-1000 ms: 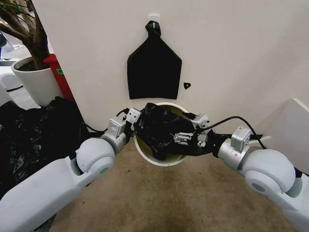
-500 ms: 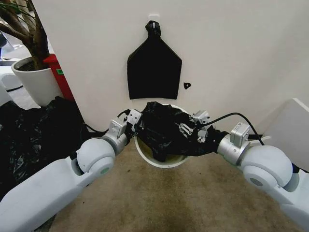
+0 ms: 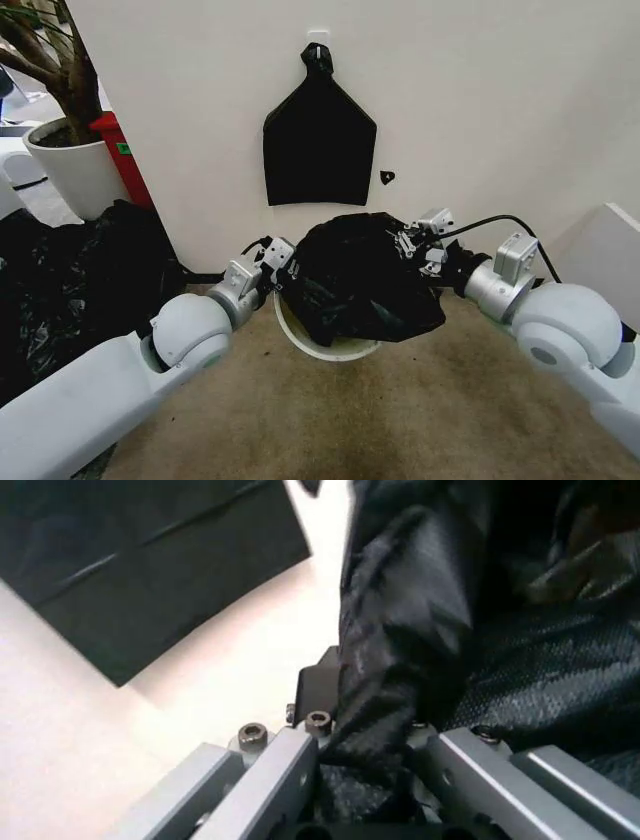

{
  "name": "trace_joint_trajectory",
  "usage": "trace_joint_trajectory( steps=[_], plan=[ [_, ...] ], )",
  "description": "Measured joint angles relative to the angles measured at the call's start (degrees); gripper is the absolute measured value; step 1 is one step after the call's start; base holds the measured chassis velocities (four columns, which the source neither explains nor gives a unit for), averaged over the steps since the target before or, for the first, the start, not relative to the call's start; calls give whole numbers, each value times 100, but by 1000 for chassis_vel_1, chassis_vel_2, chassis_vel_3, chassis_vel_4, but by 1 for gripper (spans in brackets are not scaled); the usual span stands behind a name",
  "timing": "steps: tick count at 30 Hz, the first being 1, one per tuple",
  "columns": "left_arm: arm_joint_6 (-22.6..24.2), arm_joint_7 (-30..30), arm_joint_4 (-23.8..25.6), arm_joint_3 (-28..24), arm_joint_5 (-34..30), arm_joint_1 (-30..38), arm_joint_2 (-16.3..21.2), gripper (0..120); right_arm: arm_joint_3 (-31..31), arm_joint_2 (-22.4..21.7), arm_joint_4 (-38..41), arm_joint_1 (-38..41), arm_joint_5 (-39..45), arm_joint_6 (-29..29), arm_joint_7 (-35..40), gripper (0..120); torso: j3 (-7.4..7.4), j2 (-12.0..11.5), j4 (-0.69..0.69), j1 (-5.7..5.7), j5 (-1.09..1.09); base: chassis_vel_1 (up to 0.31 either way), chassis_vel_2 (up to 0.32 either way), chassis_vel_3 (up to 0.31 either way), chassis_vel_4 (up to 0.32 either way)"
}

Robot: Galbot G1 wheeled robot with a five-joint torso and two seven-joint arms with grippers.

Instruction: Place the garbage bag over the trash bin.

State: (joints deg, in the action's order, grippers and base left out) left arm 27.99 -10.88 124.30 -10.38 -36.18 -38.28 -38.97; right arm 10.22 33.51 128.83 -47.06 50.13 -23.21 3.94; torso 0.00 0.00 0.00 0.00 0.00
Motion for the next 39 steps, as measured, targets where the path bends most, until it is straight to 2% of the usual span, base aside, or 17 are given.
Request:
trace_joint_trajectory(
  steps=[5,10,13,14,19,22,25,29,33,35,37,39],
  plan=[
    [-159,326,133,154,114,-194,147,1,-92,-80,-280,174,22,-6,-154,0,0,0,1,0,0,0,0,0,0],
    [-478,662,281,520,161,-581,351,1,-70,-293,-667,-88,-109,122,-791,0,0,0,-1,0,1,0,0,0,0],
    [-566,704,307,585,163,-669,386,1,-70,-321,-728,-137,-131,152,-923,0,0,0,-1,0,0,0,0,0,0],
    [-754,750,349,711,164,-858,437,1,-70,-380,-820,-242,-184,228,-1202,0,0,0,0,0,0,0,0,0,0],
    [-977,765,376,867,124,-1064,465,1,107,-529,-943,-561,-238,399,-1704,0,0,0,1,0,1,0,0,0,0],
    [-1181,748,341,967,-24,-1166,429,1,322,-774,-971,-913,-248,721,-2092,0,0,0,-2,0,-1,0,0,0,0],
    [-1351,641,283,1028,-392,-1226,361,1,471,-888,-921,-1090,-158,847,-2082,1,0,0,0,0,0,0,0,0,0],
    [-1490,543,213,1086,-865,-1274,280,1,594,-987,-895,-1216,15,944,-1972,12,0,0,0,0,0,0,0,0,0],
    [-1789,536,-6,1282,-1530,-1446,214,1,720,-1081,-805,-1393,320,1134,-1636,30,0,0,-1,0,0,0,0,0,0],
    [-1830,554,-39,1302,-1574,-1468,214,1,727,-1081,-789,-1402,383,1147,-1568,34,0,0,0,0,-1,0,0,0,0],
    [-1973,604,-151,1366,-1702,-1556,224,1,746,-1068,-769,-1396,624,1178,-1357,46,0,0,0,0,0,0,0,0,0],
    [-2010,606,-198,1392,-1767,-1595,226,1,769,-1070,-788,-1364,697,1185,-1337,52,0,0,0,0,0,0,0,0,0]
  ],
)
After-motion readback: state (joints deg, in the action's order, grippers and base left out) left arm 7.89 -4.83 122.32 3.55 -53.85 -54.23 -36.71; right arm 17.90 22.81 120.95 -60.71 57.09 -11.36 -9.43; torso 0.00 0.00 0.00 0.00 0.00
